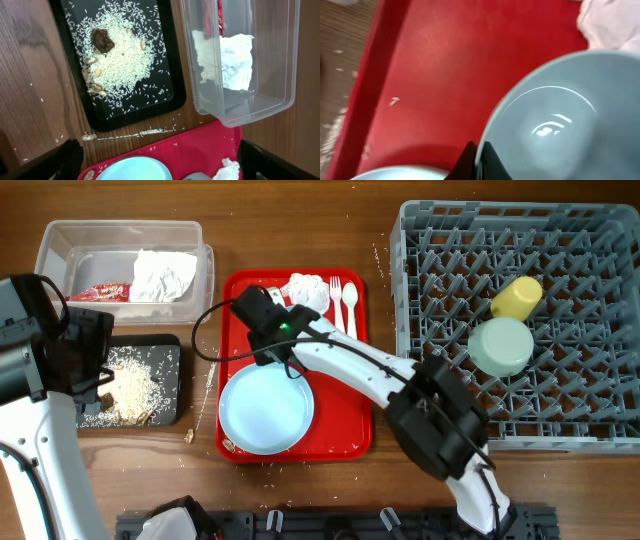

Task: Sort waste into correct bins and load items into the dishwasher rack
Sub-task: 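Carry the light-blue bowl over the rack with the right gripper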

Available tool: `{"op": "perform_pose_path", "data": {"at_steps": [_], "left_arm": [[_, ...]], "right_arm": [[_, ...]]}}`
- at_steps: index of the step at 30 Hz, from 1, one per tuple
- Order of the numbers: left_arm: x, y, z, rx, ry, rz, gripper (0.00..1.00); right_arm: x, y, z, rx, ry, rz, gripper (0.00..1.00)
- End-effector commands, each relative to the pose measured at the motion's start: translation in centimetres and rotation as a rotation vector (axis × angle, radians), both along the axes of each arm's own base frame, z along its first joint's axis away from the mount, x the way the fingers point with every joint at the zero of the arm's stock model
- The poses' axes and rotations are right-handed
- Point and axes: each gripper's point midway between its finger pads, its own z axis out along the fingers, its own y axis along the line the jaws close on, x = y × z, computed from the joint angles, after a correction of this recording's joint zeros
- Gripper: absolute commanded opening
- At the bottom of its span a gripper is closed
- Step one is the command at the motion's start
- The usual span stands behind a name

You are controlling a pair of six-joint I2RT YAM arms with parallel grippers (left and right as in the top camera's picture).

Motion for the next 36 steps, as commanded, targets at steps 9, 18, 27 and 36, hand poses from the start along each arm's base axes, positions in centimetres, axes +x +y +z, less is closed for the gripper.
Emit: {"op": "perform_pose_path", "data": {"at_steps": [9, 18, 27, 36], "left_arm": [[0.1, 0.2, 0.4, 0.002, -0.012, 0.009, 1.00], [0.1, 0.2, 0.4, 0.002, -0.012, 0.009, 1.00], [0.1, 0.2, 0.4, 0.002, -0.012, 0.009, 1.00], [0.1, 0.2, 0.4, 0.002, -0.012, 0.009, 1.00]], "right_arm": [[2.9, -19.3, 22.7, 0.190, -0.132, -0.347, 0.04], [-4.8, -23.1, 19.8, 0.425, 0.314, -0.150, 0.05], [-6.3, -21.3, 17.3, 0.865, 0.433, -0.007, 0.04], [-8.2, -24.8, 13.3, 1.012, 0.496, -0.134, 0.04]]}}
